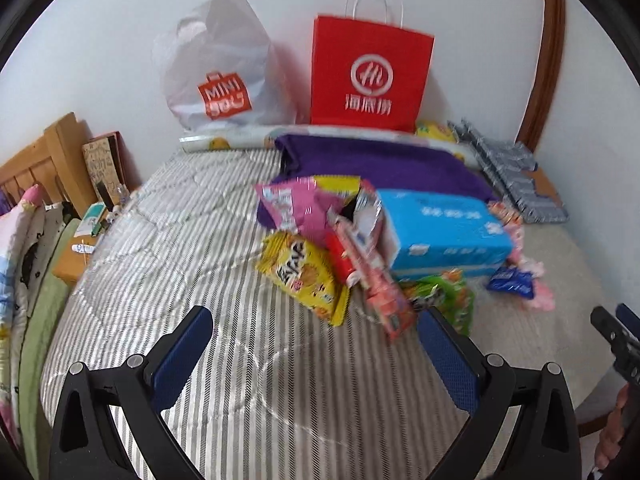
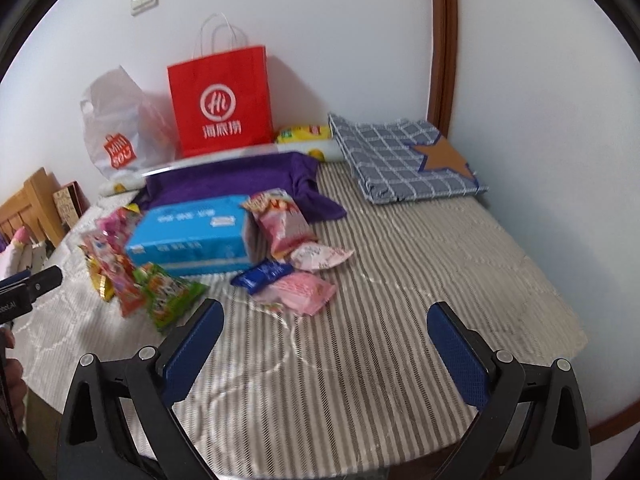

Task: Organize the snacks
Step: 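Grasp the pink pastry packet with the right gripper while the left gripper approaches the yellow chip bag, then grasp the yellow chip bag with the left gripper while the right gripper lifts the pink pastry, then carry the pink pastry and yellow chip bag onto the purple towel and release both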

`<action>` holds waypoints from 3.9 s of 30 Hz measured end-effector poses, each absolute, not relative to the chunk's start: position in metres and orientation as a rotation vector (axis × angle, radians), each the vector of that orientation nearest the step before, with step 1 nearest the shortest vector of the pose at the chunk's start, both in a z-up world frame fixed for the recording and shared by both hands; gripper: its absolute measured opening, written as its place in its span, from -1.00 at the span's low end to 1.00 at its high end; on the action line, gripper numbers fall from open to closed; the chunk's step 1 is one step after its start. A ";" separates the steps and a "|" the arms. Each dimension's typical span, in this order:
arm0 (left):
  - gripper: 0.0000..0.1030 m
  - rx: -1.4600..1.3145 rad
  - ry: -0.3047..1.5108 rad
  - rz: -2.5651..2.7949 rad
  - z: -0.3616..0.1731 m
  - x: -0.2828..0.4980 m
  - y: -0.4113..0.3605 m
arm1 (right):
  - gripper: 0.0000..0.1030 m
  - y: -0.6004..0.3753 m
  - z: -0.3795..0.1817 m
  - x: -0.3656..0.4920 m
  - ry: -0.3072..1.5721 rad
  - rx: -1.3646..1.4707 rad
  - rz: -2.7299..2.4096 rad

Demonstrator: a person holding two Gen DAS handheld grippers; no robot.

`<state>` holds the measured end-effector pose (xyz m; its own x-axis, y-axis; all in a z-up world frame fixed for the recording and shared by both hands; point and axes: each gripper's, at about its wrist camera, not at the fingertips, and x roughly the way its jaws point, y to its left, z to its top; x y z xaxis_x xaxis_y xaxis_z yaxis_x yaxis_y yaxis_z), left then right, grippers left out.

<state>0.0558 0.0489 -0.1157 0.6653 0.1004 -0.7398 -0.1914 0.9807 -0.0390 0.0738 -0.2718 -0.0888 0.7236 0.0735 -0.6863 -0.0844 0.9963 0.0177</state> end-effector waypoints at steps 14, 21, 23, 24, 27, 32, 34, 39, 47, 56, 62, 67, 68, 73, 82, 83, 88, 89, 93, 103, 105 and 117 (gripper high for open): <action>0.99 -0.133 0.860 0.131 -0.143 0.089 0.071 | 0.55 -0.257 -0.153 0.148 0.919 -0.102 0.189; 0.99 -0.258 0.862 0.090 -0.147 0.097 0.091 | 0.53 -0.249 -0.162 0.173 0.956 -0.142 0.231; 0.99 -0.253 0.865 0.091 -0.147 0.096 0.093 | 0.45 -0.245 -0.162 0.176 0.954 -0.144 0.253; 0.99 -0.244 0.866 0.092 -0.147 0.096 0.093 | 0.44 -0.242 -0.161 0.177 0.949 -0.147 0.266; 0.99 -0.229 0.871 0.099 -0.148 0.097 0.095 | 0.39 -0.234 -0.158 0.177 0.922 -0.163 0.303; 0.99 -0.226 0.889 0.119 -0.149 0.096 0.097 | 0.04 -0.224 -0.154 0.168 0.888 -0.195 0.333; 0.99 -0.223 0.891 0.124 -0.149 0.094 0.097 | 0.03 -0.225 -0.151 0.161 0.876 -0.192 0.335; 0.99 -0.205 0.889 0.132 -0.145 0.087 0.092 | 0.03 -0.238 -0.137 0.138 0.848 -0.150 0.340; 0.93 -0.192 0.884 0.158 -0.145 0.094 0.089 | 0.04 -0.249 -0.142 0.119 0.881 -0.121 0.317; 0.74 -0.276 0.891 0.178 -0.151 0.113 0.110 | 0.22 -0.245 -0.151 0.106 0.939 -0.154 0.347; 0.45 -0.269 0.922 0.129 -0.162 0.135 0.102 | 0.23 -0.239 -0.151 0.115 0.945 -0.142 0.328; 0.37 -0.271 0.939 0.089 -0.174 0.144 0.096 | 0.23 -0.236 -0.160 0.121 0.962 -0.159 0.294; 0.29 -0.274 0.940 0.079 -0.175 0.145 0.096 | 0.23 -0.236 -0.160 0.122 0.962 -0.158 0.291; 0.03 -0.283 0.930 0.033 -0.173 0.142 0.098 | -0.09 -0.237 -0.158 0.124 0.958 -0.148 0.262; -0.08 -0.307 0.897 0.024 -0.159 0.112 0.117 | -0.14 -0.238 -0.147 0.112 0.937 -0.098 0.241; -0.08 -0.316 0.893 0.023 -0.158 0.108 0.119 | -0.14 -0.238 -0.144 0.111 0.932 -0.095 0.239; -0.08 -0.336 0.863 0.039 -0.149 0.085 0.125 | -0.14 -0.239 -0.131 0.102 0.900 -0.059 0.238; -0.08 -0.341 0.855 0.040 -0.147 0.080 0.125 | -0.14 -0.239 -0.129 0.100 0.894 -0.058 0.236; -0.08 -0.333 0.835 0.046 -0.138 0.066 0.122 | -0.14 -0.238 -0.119 0.094 0.868 -0.048 0.241; -0.08 -0.324 0.791 0.013 -0.118 0.044 0.100 | -0.14 -0.236 -0.101 0.085 0.820 -0.039 0.228; -0.08 -0.320 0.782 0.004 -0.112 0.043 0.094 | -0.14 -0.236 -0.097 0.084 0.813 -0.035 0.230; -0.08 -0.304 0.743 -0.095 -0.087 0.066 0.063 | -0.14 -0.215 -0.063 0.095 0.749 -0.059 0.276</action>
